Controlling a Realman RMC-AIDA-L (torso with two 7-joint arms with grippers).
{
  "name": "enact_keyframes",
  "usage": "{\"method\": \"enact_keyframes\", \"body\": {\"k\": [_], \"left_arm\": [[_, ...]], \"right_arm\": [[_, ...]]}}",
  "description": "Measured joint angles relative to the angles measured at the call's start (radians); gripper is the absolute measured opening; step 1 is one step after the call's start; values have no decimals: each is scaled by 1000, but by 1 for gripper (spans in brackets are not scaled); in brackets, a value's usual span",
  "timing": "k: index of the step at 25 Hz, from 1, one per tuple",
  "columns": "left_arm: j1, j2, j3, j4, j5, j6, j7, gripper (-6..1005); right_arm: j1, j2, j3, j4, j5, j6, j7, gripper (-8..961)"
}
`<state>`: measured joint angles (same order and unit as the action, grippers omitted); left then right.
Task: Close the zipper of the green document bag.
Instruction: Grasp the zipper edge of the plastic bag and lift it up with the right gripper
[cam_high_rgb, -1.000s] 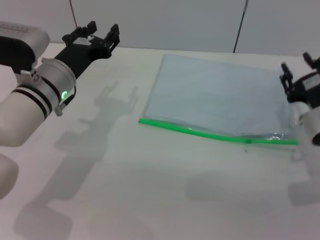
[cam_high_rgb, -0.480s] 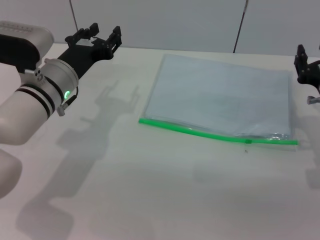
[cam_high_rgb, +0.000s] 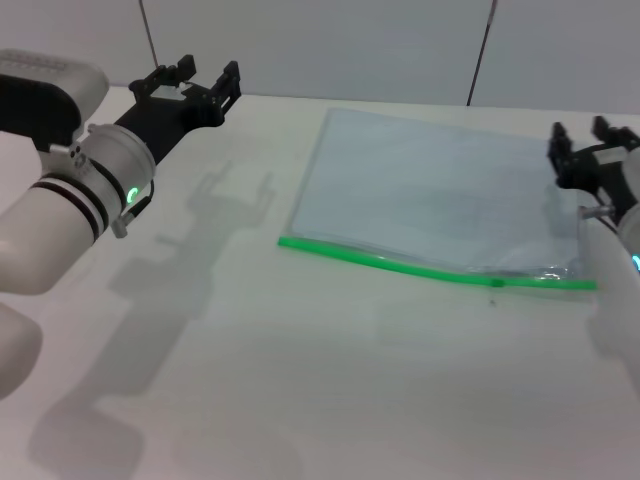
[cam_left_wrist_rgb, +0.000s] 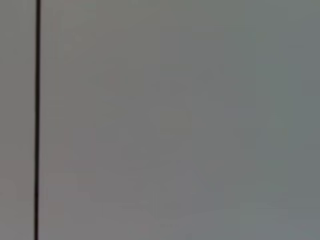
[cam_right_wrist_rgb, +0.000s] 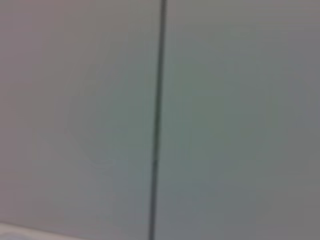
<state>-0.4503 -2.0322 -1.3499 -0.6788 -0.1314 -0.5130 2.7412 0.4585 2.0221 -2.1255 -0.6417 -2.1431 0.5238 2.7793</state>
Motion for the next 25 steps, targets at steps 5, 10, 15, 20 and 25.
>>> {"method": "enact_keyframes", "body": {"k": [5, 10, 15, 20, 25], "left_arm": [[4, 2, -7, 2, -1, 2, 0, 588], [9, 3, -10, 2, 1, 2, 0, 588], [11, 7, -12, 2, 0, 4, 0, 587], [5, 14, -12, -8, 5, 11, 0, 587], [0, 16, -12, -9, 16, 13, 0, 586]], "right_arm": [[-45, -23, 4, -86, -62, -68, -9, 483], [-84, -94, 2, -203, -114, -221, -9, 483], [-119, -119, 7, -253, -261, -259, -10, 482], [-159, -122, 52, -273, -409, -342, -12, 482], [-207, -131, 79, -354, -515, -438, -66, 482]]}}
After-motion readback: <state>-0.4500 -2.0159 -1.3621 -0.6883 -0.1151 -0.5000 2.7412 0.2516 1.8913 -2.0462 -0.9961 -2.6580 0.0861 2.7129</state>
